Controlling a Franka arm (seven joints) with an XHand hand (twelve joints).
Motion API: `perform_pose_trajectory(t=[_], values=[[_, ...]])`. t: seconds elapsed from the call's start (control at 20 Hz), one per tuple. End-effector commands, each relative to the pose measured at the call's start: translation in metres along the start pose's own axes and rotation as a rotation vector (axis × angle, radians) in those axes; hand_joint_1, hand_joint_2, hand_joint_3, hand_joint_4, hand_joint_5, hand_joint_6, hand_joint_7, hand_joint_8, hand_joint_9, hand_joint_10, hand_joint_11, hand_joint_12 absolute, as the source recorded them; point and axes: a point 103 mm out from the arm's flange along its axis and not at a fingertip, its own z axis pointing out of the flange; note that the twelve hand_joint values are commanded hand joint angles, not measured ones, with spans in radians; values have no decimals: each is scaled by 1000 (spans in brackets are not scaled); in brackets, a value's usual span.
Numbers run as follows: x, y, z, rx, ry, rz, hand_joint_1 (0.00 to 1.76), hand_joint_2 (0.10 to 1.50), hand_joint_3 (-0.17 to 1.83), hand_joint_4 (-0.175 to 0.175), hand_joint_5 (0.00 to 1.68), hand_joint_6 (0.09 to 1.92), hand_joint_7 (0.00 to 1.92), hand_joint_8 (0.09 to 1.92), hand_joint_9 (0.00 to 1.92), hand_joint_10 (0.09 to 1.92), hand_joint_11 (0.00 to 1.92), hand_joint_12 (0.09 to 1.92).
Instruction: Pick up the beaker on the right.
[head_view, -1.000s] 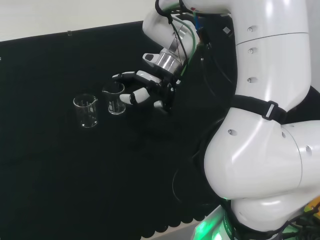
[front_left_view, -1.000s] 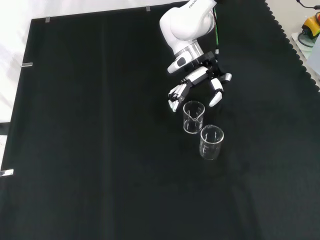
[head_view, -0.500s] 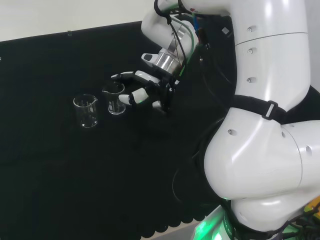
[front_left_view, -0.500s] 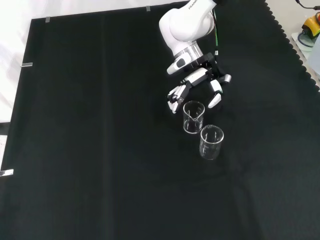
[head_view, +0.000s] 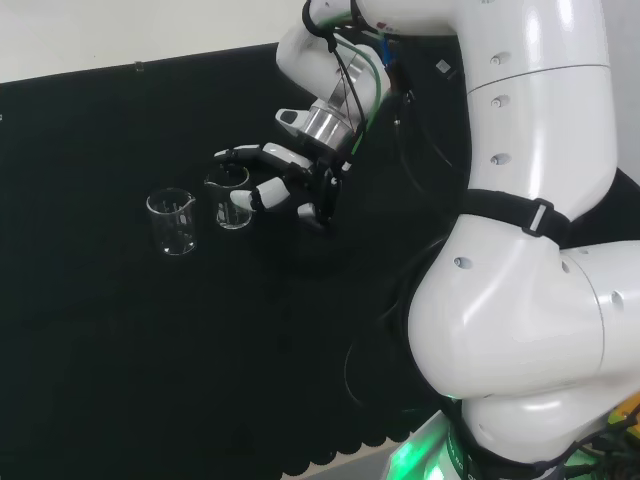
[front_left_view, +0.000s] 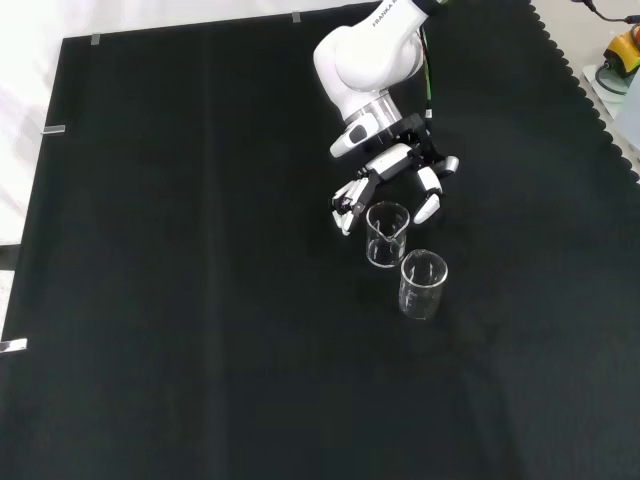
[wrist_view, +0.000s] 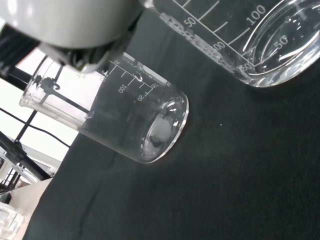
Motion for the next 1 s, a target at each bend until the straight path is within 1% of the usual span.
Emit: perform_pose_trajectory(t=[0.05,0.4,0.6,0.8,1.0], values=[[0,2,3,-5,10,-4,924,341,1141,-56,434,87,318,659,363,633,0,1229],[2,5,5,8,11,-2,924,340,1146,-57,435,87,327,662,373,633,0,1236],[2,9,10,15,28,-17,931,337,1148,-55,452,87,358,673,393,637,0,1240],[2,11,13,10,51,-31,946,334,1149,-54,466,87,375,677,412,638,0,1245],[2,11,15,0,56,-37,950,333,1150,-54,469,87,386,680,420,637,0,1248]])
